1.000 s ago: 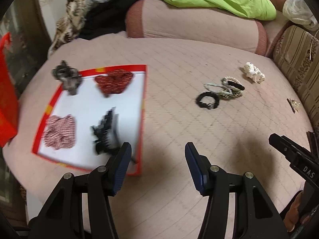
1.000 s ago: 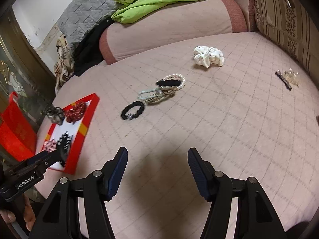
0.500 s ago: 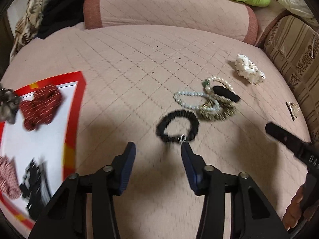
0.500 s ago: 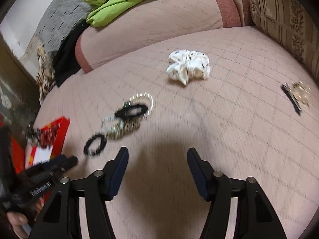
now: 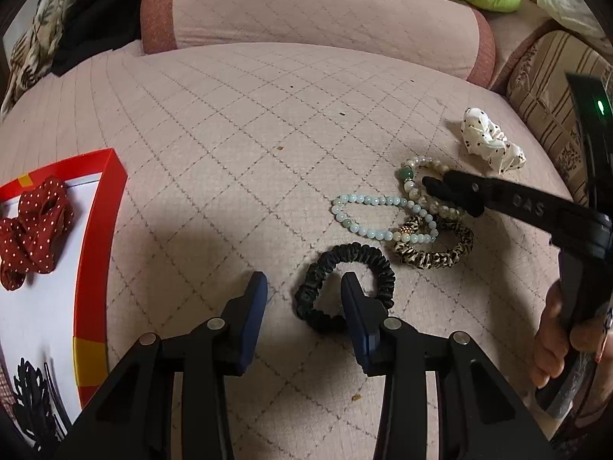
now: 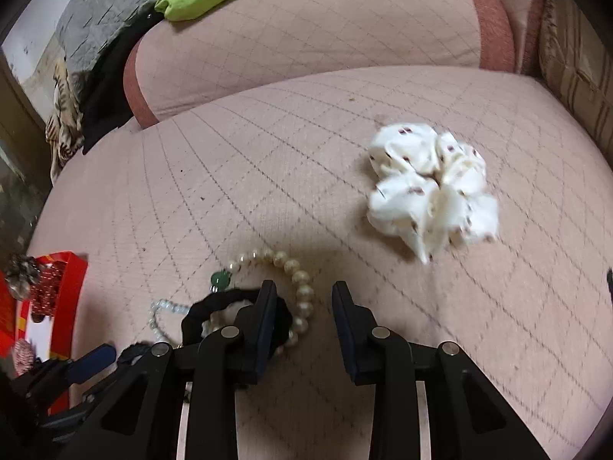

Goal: Organize jewelry
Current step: 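Grasp black hair tie with left tool while right tool grasps pearl bracelet, place both in tray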

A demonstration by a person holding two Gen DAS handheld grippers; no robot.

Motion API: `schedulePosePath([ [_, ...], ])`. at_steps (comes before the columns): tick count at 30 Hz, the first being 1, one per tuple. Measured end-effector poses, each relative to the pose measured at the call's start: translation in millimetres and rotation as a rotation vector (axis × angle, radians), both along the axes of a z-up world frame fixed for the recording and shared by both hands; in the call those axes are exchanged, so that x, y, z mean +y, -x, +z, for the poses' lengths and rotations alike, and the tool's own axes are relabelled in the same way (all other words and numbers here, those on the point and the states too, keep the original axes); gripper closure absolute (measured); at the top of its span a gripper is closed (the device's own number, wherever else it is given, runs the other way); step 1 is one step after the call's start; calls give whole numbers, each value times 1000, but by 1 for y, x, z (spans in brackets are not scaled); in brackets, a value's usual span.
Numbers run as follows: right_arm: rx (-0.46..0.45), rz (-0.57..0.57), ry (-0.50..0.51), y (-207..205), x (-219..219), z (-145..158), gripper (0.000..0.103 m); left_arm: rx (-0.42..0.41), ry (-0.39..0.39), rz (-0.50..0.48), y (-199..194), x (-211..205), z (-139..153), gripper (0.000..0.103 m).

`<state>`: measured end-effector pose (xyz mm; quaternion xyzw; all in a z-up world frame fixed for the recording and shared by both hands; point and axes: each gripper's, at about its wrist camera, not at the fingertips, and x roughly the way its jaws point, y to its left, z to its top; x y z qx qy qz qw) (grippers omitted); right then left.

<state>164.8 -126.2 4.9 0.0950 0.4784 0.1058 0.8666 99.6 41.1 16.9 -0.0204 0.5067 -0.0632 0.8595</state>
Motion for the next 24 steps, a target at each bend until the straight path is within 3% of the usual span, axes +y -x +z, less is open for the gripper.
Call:
schedulePosePath([
  [2, -5, 6, 15, -3, 4, 0, 72, -16, -32, -5, 2, -6, -2, 64],
  [4, -5, 10, 27, -7, 7, -2, 88, -32, -69, -7, 4, -11, -2, 68],
  [5, -2, 16, 29, -8, 9, -2, 91, -35, -77, -10, 5, -13, -2, 82],
  [7, 1, 21, 26, -9, 10, -3, 92, -26, -65, -24, 6, -16, 0, 96],
  [13, 1, -2, -97, 6, -7, 13, 92, -11, 11, -31, 16, -16, 14, 96],
  [24, -110, 4, -202, 80, -18, 81, 92, -100, 123, -34, 71, -8, 83, 96],
])
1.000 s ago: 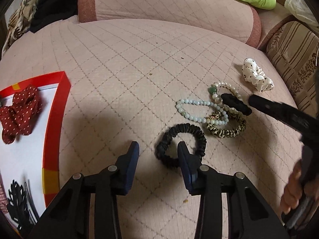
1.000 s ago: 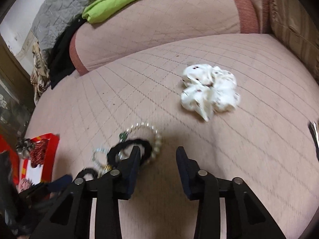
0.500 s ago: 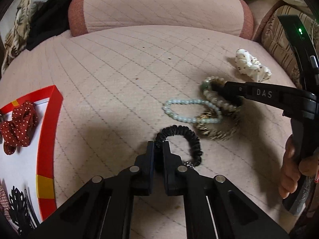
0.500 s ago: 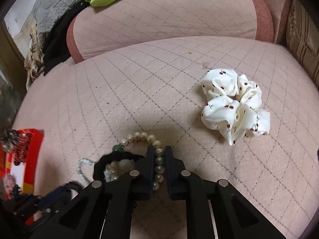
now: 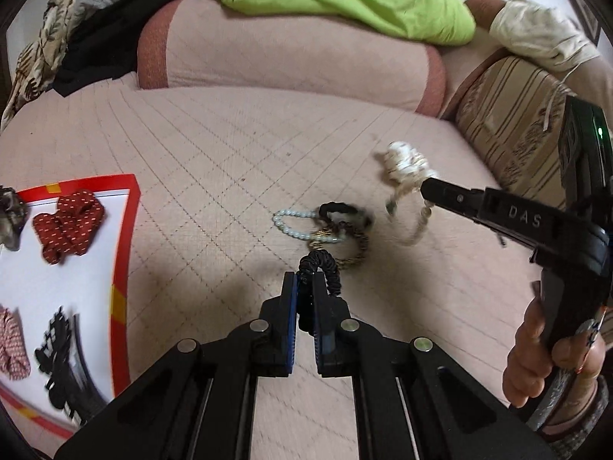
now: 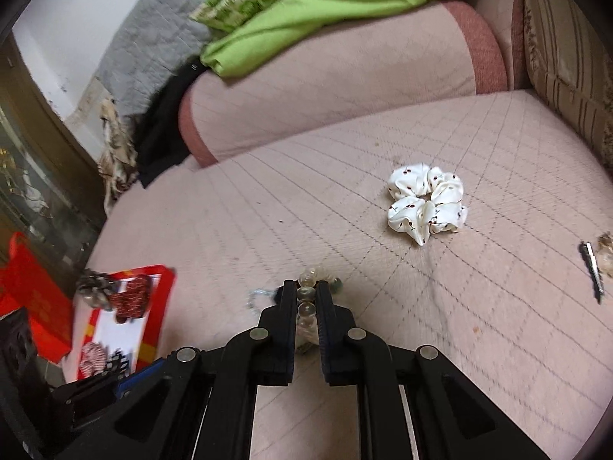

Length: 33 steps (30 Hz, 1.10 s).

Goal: Organize jewelry
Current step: 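Grasp black hair tie with left tool while right tool grasps pearl bracelet, place both in tray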

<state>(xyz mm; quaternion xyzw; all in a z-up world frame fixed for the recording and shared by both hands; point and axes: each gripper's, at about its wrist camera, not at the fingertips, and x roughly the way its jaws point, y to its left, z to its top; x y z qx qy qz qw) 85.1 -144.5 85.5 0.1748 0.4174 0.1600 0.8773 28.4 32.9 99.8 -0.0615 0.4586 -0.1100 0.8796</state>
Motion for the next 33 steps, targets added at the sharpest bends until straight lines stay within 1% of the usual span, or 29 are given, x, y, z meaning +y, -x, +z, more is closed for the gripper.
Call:
schedulePosePath([
  [6, -44, 19, -16, 35, 2, 30, 92, -53, 9, 20, 32, 17, 32, 96],
  [10, -63, 37, -17, 57, 8, 41, 92, -78, 0, 56, 50, 35, 45, 96],
  [14, -74, 68, -6, 72, 24, 51, 92, -92, -13, 114, 62, 61, 54, 96],
  [19, -79, 112, -2, 80, 49, 61, 92, -99, -37, 212, 69, 108, 61, 96],
  [23, -84, 157, 13, 83, 74, 68, 92, -90, -71, 295, 64, 151, 60, 96],
  [26, -78, 199, 27, 82, 101, 70, 92, -75, -82, 369, 58, 188, 55, 96],
  [30, -69, 249, 53, 76, 140, 69, 92, -51, -92, 450, 45, 231, 41, 96],
  [33, -58, 288, 66, 69, 170, 67, 92, -32, -95, 488, 34, 257, 28, 96],
])
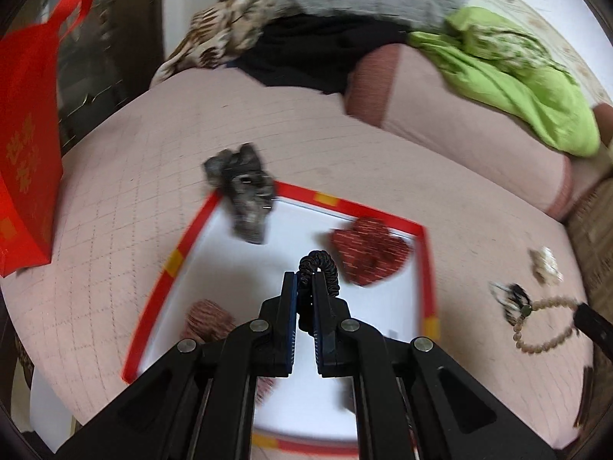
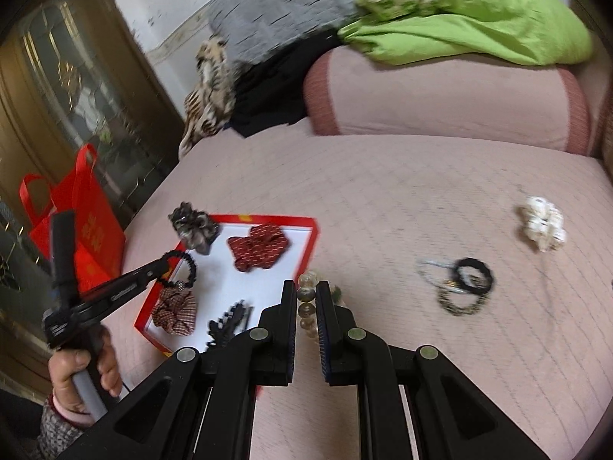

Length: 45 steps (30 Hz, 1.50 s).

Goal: Organize jewelry
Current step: 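Grasp black hair tie with left tool while right tool grasps pearl bracelet, place both in tray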

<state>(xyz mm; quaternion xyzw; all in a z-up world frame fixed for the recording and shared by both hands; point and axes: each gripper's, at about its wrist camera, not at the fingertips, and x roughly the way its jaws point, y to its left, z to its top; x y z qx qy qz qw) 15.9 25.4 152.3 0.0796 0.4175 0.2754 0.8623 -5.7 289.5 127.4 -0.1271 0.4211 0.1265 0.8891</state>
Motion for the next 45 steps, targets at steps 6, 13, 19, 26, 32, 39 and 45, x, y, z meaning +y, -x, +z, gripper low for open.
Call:
schedulePosePath([
  [6, 33, 87, 18, -19, 68, -7, 92, 53, 11, 66, -22, 42, -31, 96],
  [13, 61, 192, 41, -31, 158, -21, 92, 122, 59, 101, -40, 74, -58, 96],
  [19, 111, 232, 49, -39, 199, -51, 92, 146, 58, 135, -49, 86, -72, 95],
  [26, 165, 178, 114, -52, 186, -87, 91, 133, 90, 144, -48, 89, -73, 93],
  [32, 156, 176, 122, -52, 177, -87, 90, 92, 94, 131, -45, 84, -65, 72],
  [39, 106, 172, 151, -44, 173, -75, 76, 70, 58, 107, -43, 72, -55, 70],
  [45, 72, 141, 163, -33, 149, -64, 69, 56, 5, 97, -35, 63, -47, 63],
])
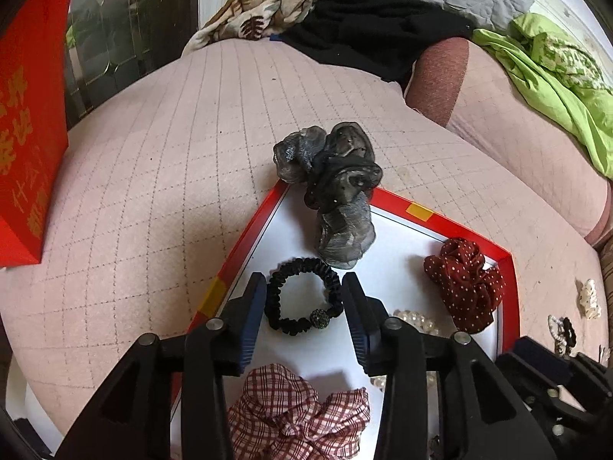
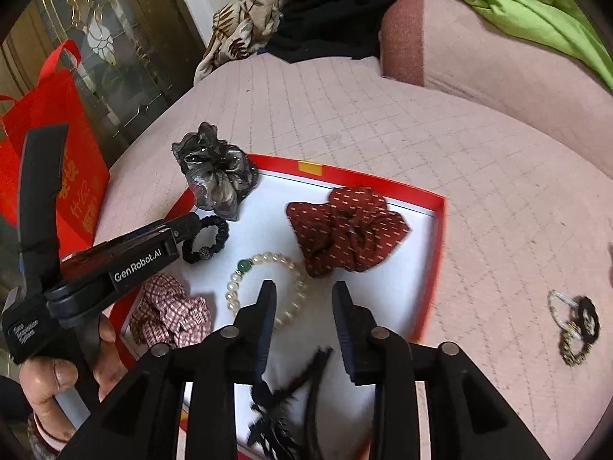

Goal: Organize jewelry
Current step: 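Grasp black hair tie with left tool while right tool grasps pearl bracelet, place both in tray, then move both tools back toward the remaining bracelets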

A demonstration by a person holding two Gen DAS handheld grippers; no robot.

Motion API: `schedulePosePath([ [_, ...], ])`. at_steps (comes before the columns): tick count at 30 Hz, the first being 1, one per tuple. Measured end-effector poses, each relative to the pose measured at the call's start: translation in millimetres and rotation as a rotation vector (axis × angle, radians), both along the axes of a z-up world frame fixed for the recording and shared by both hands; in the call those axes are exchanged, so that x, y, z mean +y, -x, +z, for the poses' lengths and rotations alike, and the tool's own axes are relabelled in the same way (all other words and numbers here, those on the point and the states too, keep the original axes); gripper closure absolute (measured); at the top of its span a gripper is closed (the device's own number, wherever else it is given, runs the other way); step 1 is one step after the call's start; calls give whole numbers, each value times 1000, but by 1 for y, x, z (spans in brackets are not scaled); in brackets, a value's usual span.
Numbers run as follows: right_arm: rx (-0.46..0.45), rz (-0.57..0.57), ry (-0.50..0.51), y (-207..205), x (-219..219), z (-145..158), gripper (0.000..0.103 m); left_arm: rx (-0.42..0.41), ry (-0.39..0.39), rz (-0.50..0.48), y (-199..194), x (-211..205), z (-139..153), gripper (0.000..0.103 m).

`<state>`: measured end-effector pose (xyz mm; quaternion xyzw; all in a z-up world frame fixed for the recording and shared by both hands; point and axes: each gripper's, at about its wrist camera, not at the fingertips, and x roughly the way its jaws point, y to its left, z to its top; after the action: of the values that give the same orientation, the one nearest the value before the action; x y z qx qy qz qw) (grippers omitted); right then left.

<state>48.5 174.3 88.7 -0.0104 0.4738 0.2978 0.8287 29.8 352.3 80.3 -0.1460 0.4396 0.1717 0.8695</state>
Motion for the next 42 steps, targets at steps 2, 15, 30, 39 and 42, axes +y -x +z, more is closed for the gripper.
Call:
schedulePosePath([
  [2, -6, -17, -1, 3, -13, 3, 69, 3, -14, -6, 2, -3, 0, 63],
  [15, -22, -178, 10, 35, -124, 9, 61, -45, -76, -90, 47, -54, 24, 62],
  [30, 45, -452, 5, 65, -288, -26, 60, 4, 13, -396, 69, -194, 41, 62],
  [39, 71, -519, -62, 55, -338, -41, 60, 57, 25, -493, 24, -266, 25, 62],
  [42, 97, -520, -86, 34, -343, -51, 59, 94, 52, -484, -5, -280, 11, 62],
])
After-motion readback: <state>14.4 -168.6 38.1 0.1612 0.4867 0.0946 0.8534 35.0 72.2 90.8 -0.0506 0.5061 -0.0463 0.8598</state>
